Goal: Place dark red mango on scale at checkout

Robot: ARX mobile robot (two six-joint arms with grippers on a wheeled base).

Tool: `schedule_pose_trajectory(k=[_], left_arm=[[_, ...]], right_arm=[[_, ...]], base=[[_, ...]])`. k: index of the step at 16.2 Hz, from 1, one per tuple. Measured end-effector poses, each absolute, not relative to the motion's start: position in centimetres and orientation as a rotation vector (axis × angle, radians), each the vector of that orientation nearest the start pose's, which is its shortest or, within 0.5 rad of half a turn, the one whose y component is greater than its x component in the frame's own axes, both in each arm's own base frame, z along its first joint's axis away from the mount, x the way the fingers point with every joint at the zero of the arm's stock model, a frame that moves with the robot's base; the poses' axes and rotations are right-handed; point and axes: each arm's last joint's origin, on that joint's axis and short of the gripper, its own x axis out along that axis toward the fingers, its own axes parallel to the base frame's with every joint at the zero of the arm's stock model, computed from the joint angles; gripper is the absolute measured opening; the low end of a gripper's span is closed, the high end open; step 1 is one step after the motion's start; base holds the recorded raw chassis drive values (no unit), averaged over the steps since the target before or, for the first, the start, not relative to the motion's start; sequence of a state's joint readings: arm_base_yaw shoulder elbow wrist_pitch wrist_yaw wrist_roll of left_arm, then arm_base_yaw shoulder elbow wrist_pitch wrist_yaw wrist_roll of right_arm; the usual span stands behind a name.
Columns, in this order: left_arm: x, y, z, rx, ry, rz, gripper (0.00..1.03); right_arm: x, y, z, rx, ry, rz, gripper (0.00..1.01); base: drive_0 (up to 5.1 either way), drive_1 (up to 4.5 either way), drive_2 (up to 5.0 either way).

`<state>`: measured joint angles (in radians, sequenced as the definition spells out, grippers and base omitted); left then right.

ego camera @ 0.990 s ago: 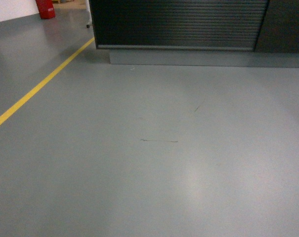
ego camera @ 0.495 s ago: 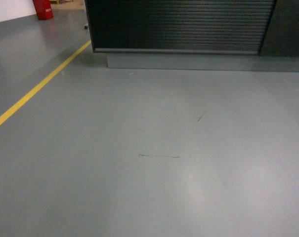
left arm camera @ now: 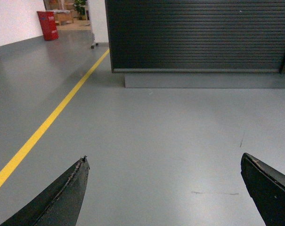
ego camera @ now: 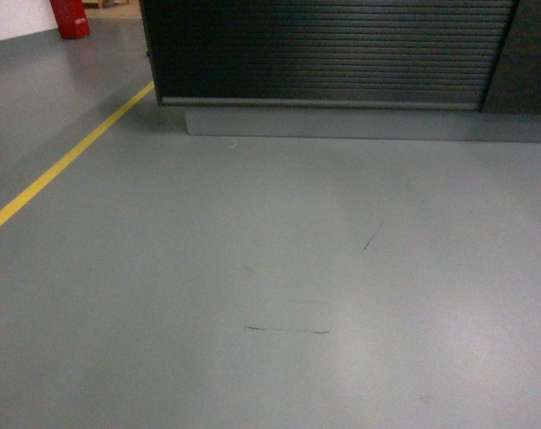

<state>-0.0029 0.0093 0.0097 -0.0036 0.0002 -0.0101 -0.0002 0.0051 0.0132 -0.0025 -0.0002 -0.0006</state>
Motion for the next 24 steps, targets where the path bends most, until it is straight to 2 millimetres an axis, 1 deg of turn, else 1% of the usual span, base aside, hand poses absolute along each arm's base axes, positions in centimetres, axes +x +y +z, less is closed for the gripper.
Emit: schedule_pose_trajectory(k=[24], left_arm=[[9.77, -0.03, 16.55, -0.01, 0.006, -0.003, 0.98]], right_arm=[[9.72, 0.0, 16.72, -0.001, -0.004, 0.0, 0.98]], base=[[-0.1, 4.13, -4.2]])
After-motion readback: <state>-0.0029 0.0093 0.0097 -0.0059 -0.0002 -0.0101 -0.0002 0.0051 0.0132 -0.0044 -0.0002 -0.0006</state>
